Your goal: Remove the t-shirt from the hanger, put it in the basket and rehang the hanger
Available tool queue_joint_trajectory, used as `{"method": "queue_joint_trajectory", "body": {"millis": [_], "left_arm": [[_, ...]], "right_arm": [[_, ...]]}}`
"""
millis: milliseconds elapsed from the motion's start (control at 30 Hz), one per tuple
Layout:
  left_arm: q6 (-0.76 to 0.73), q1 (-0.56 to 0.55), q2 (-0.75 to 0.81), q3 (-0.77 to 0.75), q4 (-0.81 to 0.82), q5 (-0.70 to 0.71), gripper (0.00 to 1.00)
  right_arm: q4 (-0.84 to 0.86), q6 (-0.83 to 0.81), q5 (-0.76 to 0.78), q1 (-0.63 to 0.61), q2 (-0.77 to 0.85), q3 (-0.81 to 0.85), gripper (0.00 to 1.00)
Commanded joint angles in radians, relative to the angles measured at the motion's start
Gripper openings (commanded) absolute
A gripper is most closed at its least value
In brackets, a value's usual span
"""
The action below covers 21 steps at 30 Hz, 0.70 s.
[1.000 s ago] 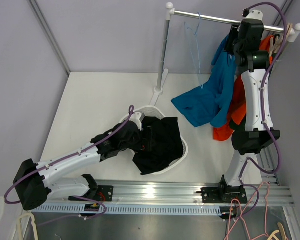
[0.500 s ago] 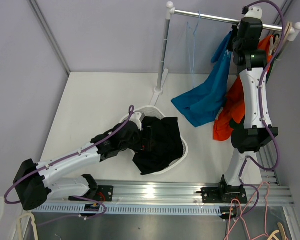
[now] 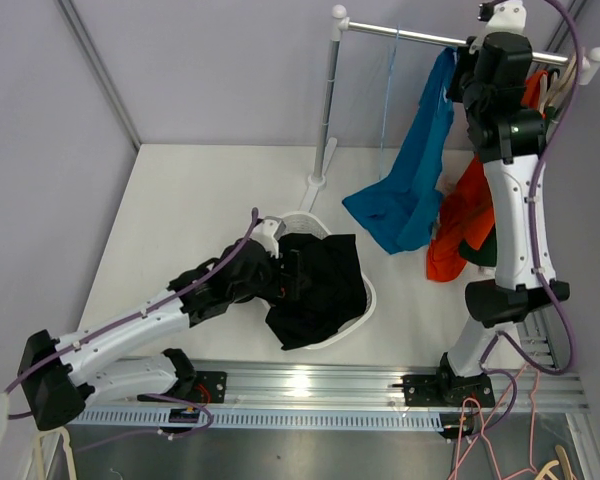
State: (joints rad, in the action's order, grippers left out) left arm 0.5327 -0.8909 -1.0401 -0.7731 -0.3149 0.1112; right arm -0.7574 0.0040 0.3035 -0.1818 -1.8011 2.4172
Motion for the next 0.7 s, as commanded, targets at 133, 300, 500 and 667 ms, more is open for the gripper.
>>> {"method": "queue_joint_trajectory", "body": {"millis": [133,300,500,667], "left_arm": [[-0.114,-0.109,0.060,-0.087,0.048,0.077,0.99],[-0.293,-0.356,0.083,-0.071,0.250,0.267,1.00],[-0.536,-0.588,0.060,0.052,0.728,0.308,1.00],[-0.657,-0.637,-0.052,0.120,1.030,0.274,1.00]], "right_arm": [[-0.097,0.062,0.043,-0.011,0.158,-0.032,0.00],[-0.088,0.256,0.077,-0.048,0.327,-0.303,0.00],[-0.126,0.430,0.155,-0.096,0.457,-0.432,0.00],[-0.171,0.478,0.121,-0.120,0.505,-0.443,0.00]]}}
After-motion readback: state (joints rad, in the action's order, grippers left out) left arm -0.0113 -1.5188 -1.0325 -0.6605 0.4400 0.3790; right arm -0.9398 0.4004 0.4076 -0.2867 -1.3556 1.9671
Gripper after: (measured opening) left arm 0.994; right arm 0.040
